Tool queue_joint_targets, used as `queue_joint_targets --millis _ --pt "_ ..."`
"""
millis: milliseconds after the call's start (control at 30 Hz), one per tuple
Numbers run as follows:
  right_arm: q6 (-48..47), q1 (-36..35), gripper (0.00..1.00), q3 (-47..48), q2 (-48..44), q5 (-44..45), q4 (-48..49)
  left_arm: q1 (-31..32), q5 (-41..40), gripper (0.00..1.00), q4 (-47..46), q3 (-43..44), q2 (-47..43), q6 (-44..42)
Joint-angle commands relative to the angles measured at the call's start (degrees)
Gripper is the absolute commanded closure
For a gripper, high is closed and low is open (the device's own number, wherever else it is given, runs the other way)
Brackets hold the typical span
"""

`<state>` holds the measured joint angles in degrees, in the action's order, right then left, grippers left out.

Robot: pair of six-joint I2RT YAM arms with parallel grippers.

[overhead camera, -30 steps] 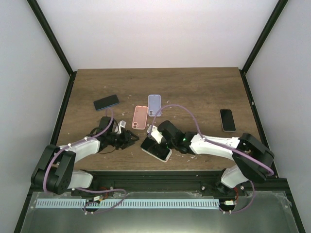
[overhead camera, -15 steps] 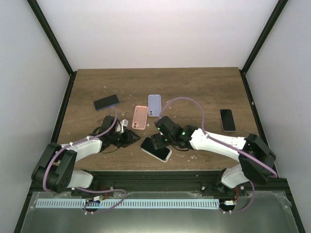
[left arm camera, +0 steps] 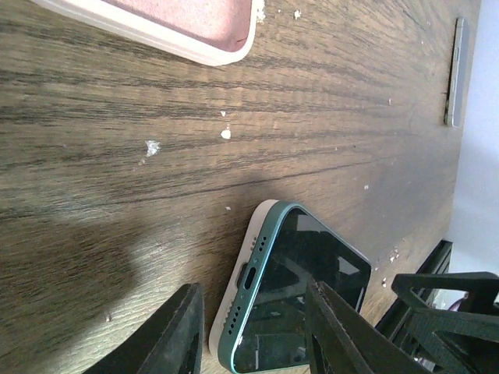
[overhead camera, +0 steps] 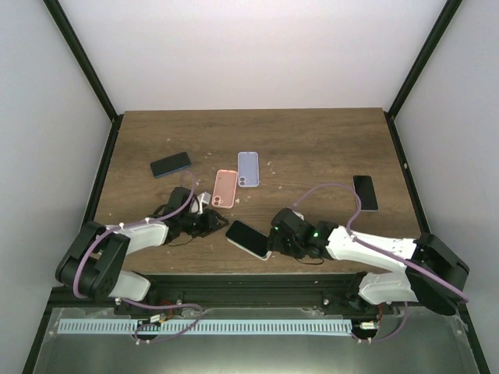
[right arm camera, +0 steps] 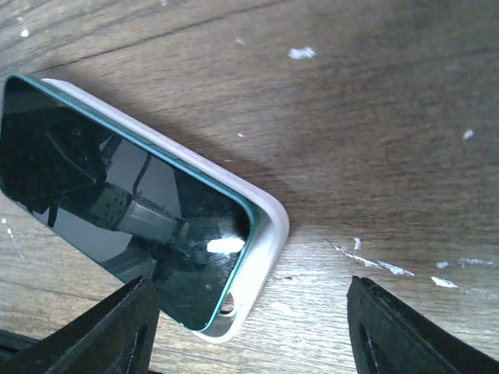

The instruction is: Put the phone into the phone case

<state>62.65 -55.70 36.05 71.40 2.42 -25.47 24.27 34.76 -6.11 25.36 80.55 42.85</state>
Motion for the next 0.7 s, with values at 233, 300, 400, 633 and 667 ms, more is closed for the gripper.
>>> queue_joint_targets --millis 233,300,400,633,667 --pt "8.9 -0.1 0.37 -3.7 2.9 -1.3 11.2 2.4 2.1 0.66 -4.9 0.2 4.3 1.4" --pt "8.6 -0.2 0.39 -3.1 4.7 -1.8 12.5 3.1 1.1 0.66 -4.4 0.1 4.3 1.2" --pt "8.3 -0.2 0.41 -2.2 6.6 -2.4 13.0 3.8 -0.1 0.67 -3.7 0.1 4.5 1.3" --pt "6.3 -0.2 0.51 0.0 11.6 -2.4 14.8 5.4 0.0 0.71 -3.8 -0.7 5.1 3.4" --pt "5.8 -0.2 0.51 0.2 11.7 -2.4 15.3 5.5 -0.1 0.72 -3.8 -1.1 4.6 3.7"
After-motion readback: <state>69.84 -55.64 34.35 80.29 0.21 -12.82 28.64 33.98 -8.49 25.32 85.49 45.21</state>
